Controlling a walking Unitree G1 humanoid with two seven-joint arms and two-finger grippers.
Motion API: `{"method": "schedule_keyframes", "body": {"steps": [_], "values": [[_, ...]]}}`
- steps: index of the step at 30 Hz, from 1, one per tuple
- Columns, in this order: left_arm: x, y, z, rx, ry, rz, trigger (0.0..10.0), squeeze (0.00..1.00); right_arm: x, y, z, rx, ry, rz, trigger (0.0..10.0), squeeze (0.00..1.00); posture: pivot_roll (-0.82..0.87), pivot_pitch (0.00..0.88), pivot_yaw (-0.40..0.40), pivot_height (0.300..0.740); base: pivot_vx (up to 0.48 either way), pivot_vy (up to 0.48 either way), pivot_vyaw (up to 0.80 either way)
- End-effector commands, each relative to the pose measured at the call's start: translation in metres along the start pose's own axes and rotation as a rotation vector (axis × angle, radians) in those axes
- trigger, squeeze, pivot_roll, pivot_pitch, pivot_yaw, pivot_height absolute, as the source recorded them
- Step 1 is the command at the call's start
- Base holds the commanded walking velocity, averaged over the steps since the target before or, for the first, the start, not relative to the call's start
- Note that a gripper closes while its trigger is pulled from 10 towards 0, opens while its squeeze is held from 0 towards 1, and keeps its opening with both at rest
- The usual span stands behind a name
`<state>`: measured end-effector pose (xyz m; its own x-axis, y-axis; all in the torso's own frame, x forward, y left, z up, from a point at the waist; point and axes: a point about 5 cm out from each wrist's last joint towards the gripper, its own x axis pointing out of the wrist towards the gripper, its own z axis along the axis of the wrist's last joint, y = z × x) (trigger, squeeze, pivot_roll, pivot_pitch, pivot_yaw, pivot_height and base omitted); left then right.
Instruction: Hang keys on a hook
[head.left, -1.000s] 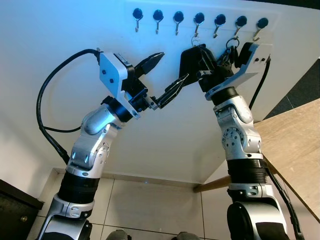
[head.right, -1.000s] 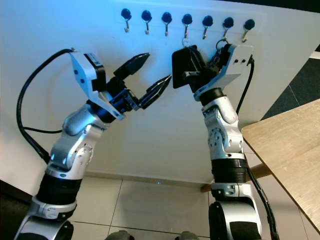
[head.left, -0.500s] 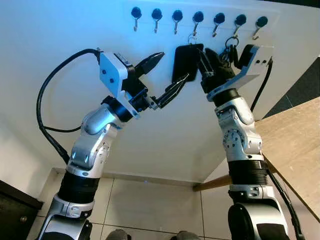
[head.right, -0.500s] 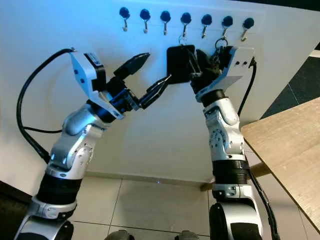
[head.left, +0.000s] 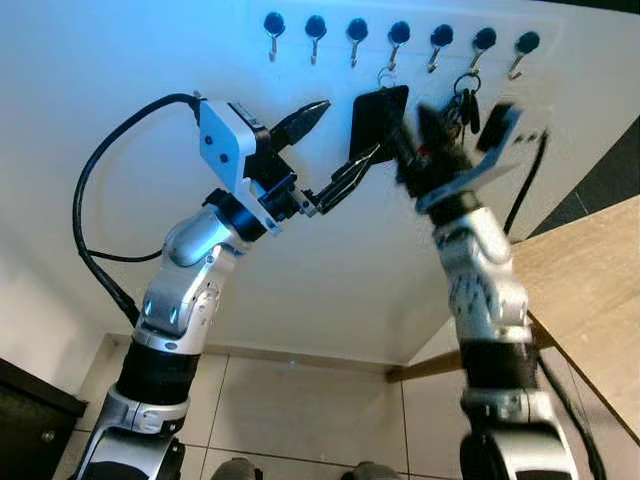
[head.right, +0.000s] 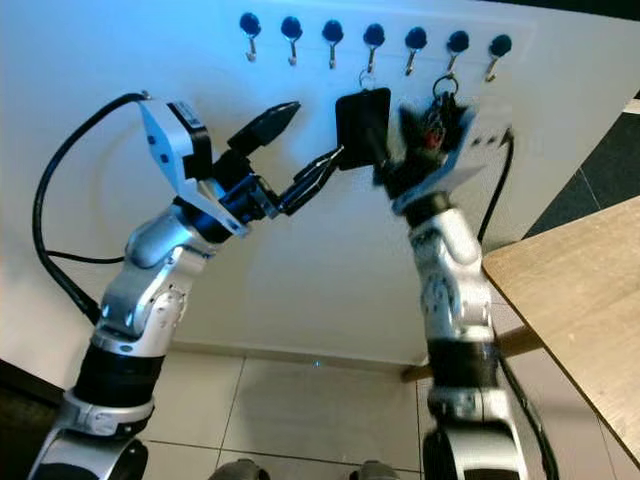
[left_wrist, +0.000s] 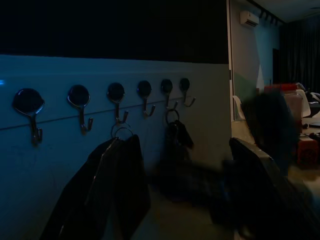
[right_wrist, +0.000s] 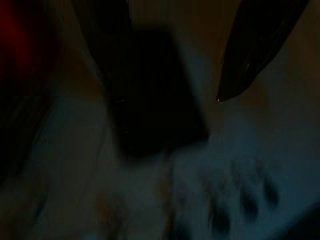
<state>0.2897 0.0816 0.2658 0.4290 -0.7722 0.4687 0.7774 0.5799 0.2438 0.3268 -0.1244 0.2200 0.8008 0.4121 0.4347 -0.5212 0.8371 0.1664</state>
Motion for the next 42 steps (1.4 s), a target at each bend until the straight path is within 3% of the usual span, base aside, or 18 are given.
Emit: {"method": "schedule_keyframes", "body": {"steps": [1,5,6,7,8,9,12,13,14,15,17,19,20,22,25,28,35,42], "values": [[-0.004,-0.006,-0.008,-0.027,0.023,-0.020,10.0,0.00,-0.011,0.004,-0.011,-0.014,0.057,0.019,10.0,0.00,0.06,0.092,-0.048,0.740,0.000,0.000,0.00],[-0.020,-0.009,-0.029,-0.065,0.105,-0.015,10.0,0.00,-0.037,0.003,-0.043,0.013,0.190,-0.011,10.0,0.00,0.05,0.092,-0.049,0.740,0.000,0.000,0.00],[-0.020,-0.009,-0.029,-0.065,0.105,-0.015,10.0,0.00,-0.037,0.003,-0.043,0.013,0.190,-0.011,10.0,0.00,0.05,0.092,-0.049,0.740,0.000,0.000,0.00],[-0.029,-0.009,-0.042,-0.091,0.152,0.012,10.0,0.00,-0.049,-0.002,-0.060,0.021,0.260,-0.057,10.0,0.00,0.05,0.094,-0.046,0.740,0.000,0.000,0.00],[-0.029,-0.009,-0.042,-0.091,0.152,0.012,10.0,0.00,-0.049,-0.002,-0.060,0.021,0.260,-0.057,10.0,0.00,0.05,0.094,-0.046,0.740,0.000,0.000,0.00],[-0.053,-0.008,-0.077,-0.115,0.288,0.105,10.0,0.00,-0.075,-0.016,-0.093,0.041,0.401,-0.171,10.0,0.00,0.03,0.096,-0.044,0.740,0.000,0.000,0.00],[-0.097,-0.010,-0.130,-0.108,0.566,0.257,10.0,0.00,-0.116,-0.034,-0.132,0.045,0.583,-0.332,10.0,0.00,0.04,0.086,-0.041,0.740,0.000,0.000,0.00],[-0.097,-0.010,-0.130,-0.108,0.566,0.257,10.0,0.00,-0.116,-0.034,-0.132,0.045,0.583,-0.332,10.0,0.00,0.04,0.086,-0.041,0.740,0.000,0.000,0.00],[-0.116,-0.011,-0.148,-0.105,0.686,0.322,10.0,0.00,-0.132,-0.041,-0.144,0.038,0.660,-0.406,10.0,0.00,0.03,0.081,-0.040,0.740,0.000,0.000,0.00],[-0.116,-0.011,-0.148,-0.105,0.686,0.322,10.0,0.00,-0.132,-0.041,-0.144,0.038,0.660,-0.406,10.0,0.00,0.03,0.081,-0.040,0.740,0.000,0.000,0.00],[-0.168,-0.007,-0.180,-0.064,0.960,0.579,10.0,0.00,-0.168,-0.050,-0.164,0.094,0.789,-0.583,10.0,0.00,0.03,0.074,-0.041,0.740,0.000,0.000,0.00],[-0.206,-0.011,-0.194,-0.131,1.102,0.808,10.0,0.00,-0.195,-0.053,-0.175,0.143,0.873,-0.709,10.0,0.00,0.04,0.066,-0.043,0.740,0.000,0.000,0.00],[-0.206,-0.011,-0.194,-0.131,1.102,0.808,10.0,0.00,-0.195,-0.053,-0.175,0.143,0.873,-0.709,10.0,0.00,0.04,0.066,-0.043,0.740,0.000,0.000,0.00],[-0.225,-0.019,-0.199,-0.209,1.158,0.913,10.0,0.00,-0.210,-0.053,-0.179,0.161,0.910,-0.764,10.0,0.00,0.03,0.057,-0.038,0.740,0.000,0.000,0.00],[-0.236,-0.031,-0.205,-0.263,1.230,0.900,10.0,0.00,-0.224,-0.052,-0.182,0.141,0.957,-0.799,10.0,0.00,0.03,0.049,-0.034,0.740,0.000,0.000,0.00],[-0.234,-0.041,-0.210,-0.282,1.233,0.828,10.0,0.00,-0.243,-0.055,-0.184,0.128,0.997,-0.869,10.0,0.00,0.03,0.033,-0.020,0.740,0.000,0.000,0.00],[-0.223,-0.039,-0.212,-0.242,1.186,0.801,10.0,0.00,-0.258,-0.060,-0.181,0.098,0.982,-0.916,10.0,0.00,0.03,0.022,-0.008,0.740,0.000,0.000,-0.46],[-0.227,-0.044,-0.214,-0.257,1.191,0.801,10.0,0.00,-0.263,-0.059,-0.181,0.097,0.986,-0.919,10.0,0.00,0.03,0.011,-0.009,0.740,0.000,0.000,-0.80]]}}
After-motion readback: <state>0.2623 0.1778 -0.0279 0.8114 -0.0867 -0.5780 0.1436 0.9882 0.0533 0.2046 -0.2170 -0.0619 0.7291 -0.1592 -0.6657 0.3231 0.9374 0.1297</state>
